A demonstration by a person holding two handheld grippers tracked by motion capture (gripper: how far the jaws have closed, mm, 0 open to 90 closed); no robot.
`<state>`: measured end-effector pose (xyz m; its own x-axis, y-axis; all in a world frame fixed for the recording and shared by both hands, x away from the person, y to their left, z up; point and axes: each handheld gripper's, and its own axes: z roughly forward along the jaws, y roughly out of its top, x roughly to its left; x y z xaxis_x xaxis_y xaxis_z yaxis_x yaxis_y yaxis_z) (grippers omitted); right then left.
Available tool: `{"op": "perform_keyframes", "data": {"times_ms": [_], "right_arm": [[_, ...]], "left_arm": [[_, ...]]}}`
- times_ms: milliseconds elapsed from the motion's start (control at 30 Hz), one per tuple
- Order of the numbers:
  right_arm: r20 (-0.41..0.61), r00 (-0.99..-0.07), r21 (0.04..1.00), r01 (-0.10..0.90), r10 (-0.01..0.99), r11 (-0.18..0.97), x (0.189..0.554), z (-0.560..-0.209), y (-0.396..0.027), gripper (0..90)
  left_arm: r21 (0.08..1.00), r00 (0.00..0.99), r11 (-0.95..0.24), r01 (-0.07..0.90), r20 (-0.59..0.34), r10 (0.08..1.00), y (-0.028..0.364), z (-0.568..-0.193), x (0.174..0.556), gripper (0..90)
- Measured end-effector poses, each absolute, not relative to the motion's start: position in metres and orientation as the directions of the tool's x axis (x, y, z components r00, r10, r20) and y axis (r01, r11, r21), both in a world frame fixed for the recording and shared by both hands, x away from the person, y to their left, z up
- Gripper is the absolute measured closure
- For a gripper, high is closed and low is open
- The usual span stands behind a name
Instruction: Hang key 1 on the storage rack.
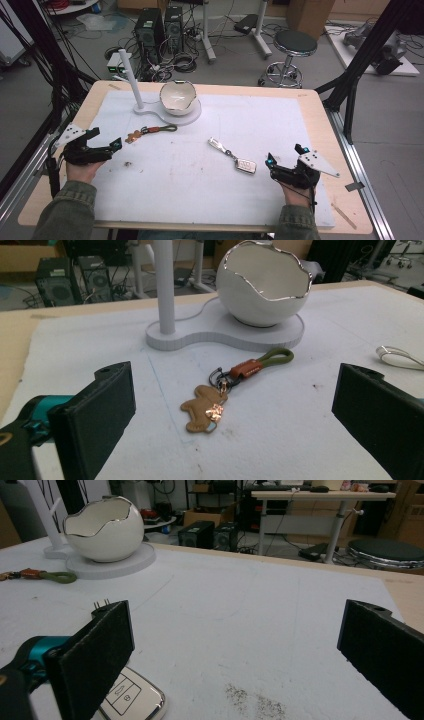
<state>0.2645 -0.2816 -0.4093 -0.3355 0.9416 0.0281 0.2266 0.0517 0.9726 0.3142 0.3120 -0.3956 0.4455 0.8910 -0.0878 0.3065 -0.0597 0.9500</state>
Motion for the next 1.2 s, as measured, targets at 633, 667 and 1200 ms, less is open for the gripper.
{"op": "perform_keyframes", "data": {"times_ms": [633, 667, 1200], "right_arm": [[0.03, -0.324, 0.977, 0.211, 0.946, 0.041, 0.264, -0.408, -0.284, 0.4], [0.032, -0.325, 0.976, 0.215, 0.945, 0.041, 0.264, -0.409, -0.284, 0.5], [0.031, -0.325, 0.976, 0.215, 0.945, 0.042, 0.264, -0.409, -0.284, 0.5]], "left_arm": [[0.923, 0.524, -0.188, 0.335, -0.017, 0.852, 0.278, -0.378, 0.346, 4.2], [0.922, 0.523, -0.19, 0.338, -0.016, 0.852, 0.276, -0.378, 0.348, 4.2], [0.872, 0.529, -0.266, 0.411, 0.009, 0.848, 0.265, -0.386, 0.378, 4.2]]}}
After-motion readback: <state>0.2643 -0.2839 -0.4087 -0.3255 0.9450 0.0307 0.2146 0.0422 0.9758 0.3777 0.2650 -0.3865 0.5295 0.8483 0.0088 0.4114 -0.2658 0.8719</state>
